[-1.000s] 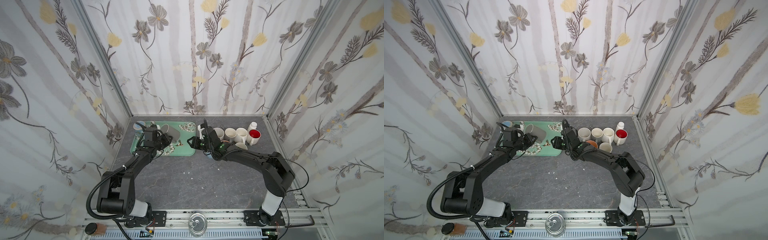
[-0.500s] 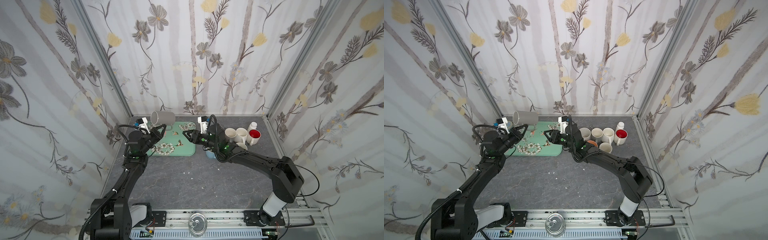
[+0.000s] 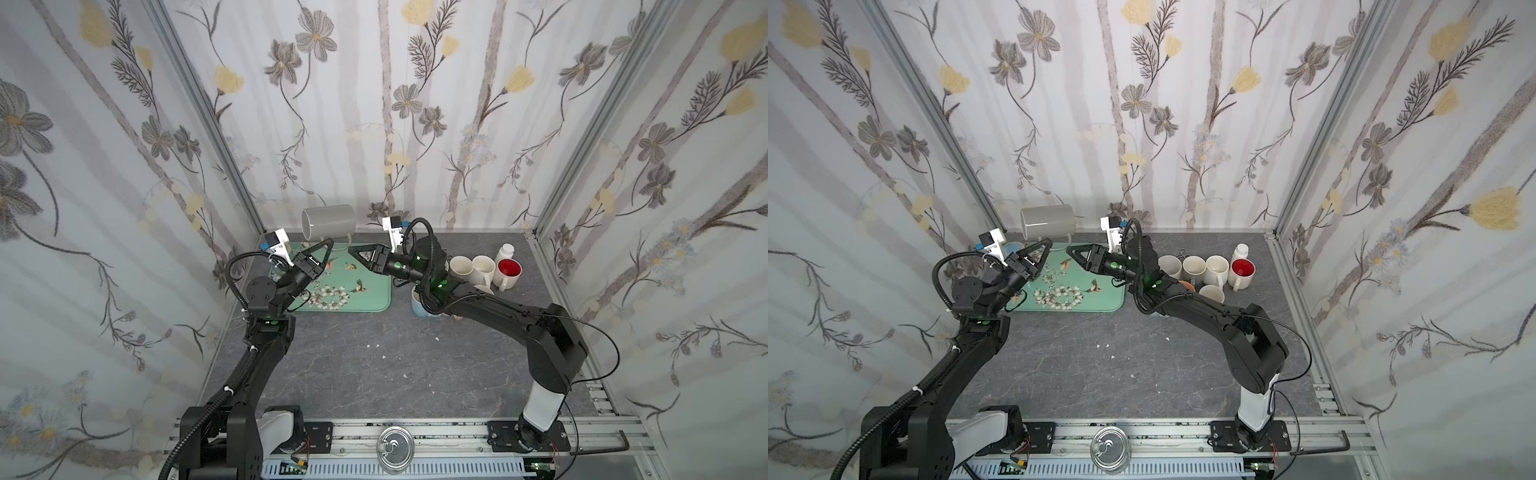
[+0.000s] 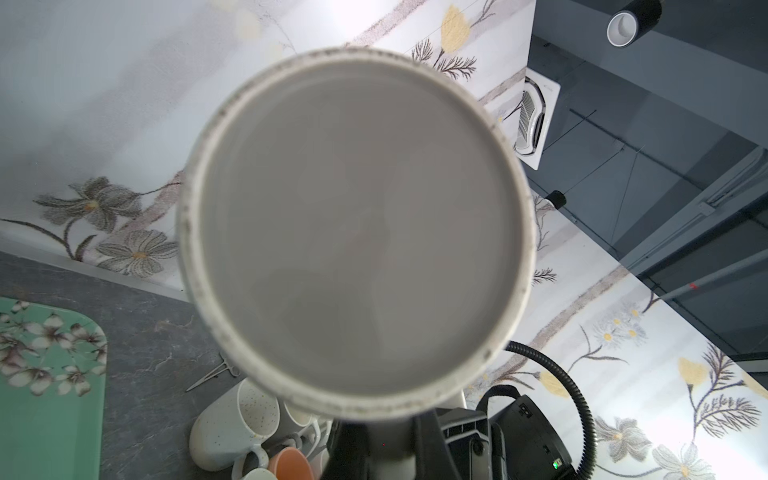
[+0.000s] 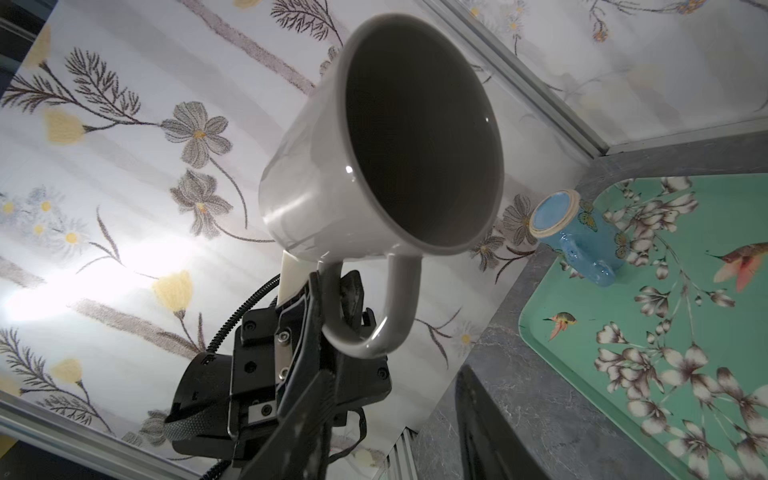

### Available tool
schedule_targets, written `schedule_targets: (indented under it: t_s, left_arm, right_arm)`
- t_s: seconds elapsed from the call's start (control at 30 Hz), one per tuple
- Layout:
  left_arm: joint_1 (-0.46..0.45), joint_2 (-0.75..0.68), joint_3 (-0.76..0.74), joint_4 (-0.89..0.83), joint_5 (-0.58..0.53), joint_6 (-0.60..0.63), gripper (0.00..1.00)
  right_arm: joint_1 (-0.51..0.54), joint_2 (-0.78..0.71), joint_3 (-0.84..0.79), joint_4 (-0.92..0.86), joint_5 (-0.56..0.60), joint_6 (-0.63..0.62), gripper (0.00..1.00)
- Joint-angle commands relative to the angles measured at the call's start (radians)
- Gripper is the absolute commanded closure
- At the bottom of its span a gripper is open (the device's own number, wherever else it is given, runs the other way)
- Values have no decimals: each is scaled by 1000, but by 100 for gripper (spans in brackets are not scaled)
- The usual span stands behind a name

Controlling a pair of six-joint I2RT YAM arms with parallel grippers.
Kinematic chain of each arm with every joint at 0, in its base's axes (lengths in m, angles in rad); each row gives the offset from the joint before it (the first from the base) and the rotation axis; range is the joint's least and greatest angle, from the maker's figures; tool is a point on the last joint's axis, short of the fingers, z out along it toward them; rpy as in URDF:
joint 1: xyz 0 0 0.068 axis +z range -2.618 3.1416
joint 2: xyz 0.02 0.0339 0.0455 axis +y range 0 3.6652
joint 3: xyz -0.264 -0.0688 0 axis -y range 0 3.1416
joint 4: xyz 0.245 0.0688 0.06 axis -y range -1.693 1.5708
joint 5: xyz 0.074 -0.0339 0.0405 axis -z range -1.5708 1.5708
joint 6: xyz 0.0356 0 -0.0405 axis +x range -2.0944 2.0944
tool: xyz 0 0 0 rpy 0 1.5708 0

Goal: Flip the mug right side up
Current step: 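Hold the grey mug with both grippers and rotate it mouth-up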

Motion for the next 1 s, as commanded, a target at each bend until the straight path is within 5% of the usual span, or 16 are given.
schedule_targets:
  t_s: [0.0, 0.33, 0.6, 0.83, 0.97]
  left_arm:
    - [2, -13, -1, 178, 24, -50, 100]
    - [2, -12, -26, 259, 54, -113, 100]
    - [2, 4, -29, 252, 89, -118, 100]
    - [2, 20, -21, 266, 131, -134, 100]
    - [2, 21, -8, 267, 153, -123, 91]
  right_arm:
    - [-3, 18, 45, 52, -31, 22, 51]
    - [-9, 96, 187, 56, -99, 69, 56]
    - [-9, 96, 194, 94, -125, 89, 98]
    - [-9, 79, 168, 175, -119, 89, 100]
    - [-9, 54, 145, 210, -104, 58, 100]
